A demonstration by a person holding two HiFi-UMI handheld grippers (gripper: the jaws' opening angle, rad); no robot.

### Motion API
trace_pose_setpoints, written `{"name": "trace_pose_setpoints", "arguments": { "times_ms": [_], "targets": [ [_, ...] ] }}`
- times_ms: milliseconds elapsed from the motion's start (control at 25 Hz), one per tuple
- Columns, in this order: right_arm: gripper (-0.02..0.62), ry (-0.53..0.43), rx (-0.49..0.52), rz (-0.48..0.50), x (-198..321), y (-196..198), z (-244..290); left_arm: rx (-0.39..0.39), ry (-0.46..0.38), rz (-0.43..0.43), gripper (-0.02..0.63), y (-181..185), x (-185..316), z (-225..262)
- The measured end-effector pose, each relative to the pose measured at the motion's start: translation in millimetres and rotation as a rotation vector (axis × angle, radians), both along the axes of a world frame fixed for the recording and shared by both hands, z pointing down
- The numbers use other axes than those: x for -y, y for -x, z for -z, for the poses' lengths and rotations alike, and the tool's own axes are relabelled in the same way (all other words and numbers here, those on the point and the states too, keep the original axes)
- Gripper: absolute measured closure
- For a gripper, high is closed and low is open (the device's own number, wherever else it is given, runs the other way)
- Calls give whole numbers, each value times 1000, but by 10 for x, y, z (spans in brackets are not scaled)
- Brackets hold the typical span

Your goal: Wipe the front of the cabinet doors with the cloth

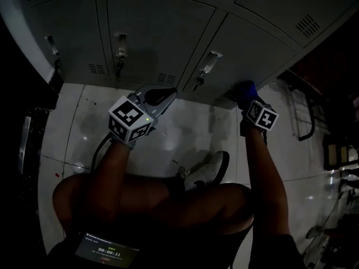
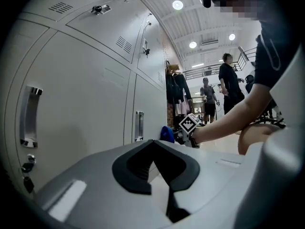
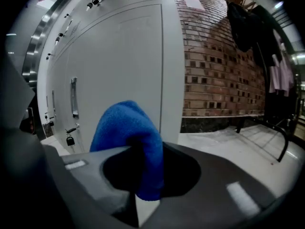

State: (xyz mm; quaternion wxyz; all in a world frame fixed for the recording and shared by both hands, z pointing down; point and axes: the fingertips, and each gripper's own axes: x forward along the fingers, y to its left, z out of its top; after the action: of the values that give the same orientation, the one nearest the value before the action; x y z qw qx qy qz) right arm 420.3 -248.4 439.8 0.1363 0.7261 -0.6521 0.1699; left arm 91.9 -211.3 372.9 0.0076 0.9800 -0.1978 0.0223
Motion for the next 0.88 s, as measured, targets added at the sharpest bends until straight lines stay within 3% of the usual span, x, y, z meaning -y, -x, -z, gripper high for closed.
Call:
{"name": "trace_pose_setpoints", "arguments": {
  "times_ms": [240,440,640,880],
  "targets": [
    [520,-8,-11,-52,-77,-251,-9,10,4,1,600,-13,9,-32],
    [520,-34,13,-21,-154,-56,52,9,8,7,600,2,26,-37],
    [520,-49,46,165,-178,751,184,11,12,14,600,25,35,-61],
    [520,-31,-3,408,-110,1871,63,4,26,35,600,71,72,-86]
  ]
}}
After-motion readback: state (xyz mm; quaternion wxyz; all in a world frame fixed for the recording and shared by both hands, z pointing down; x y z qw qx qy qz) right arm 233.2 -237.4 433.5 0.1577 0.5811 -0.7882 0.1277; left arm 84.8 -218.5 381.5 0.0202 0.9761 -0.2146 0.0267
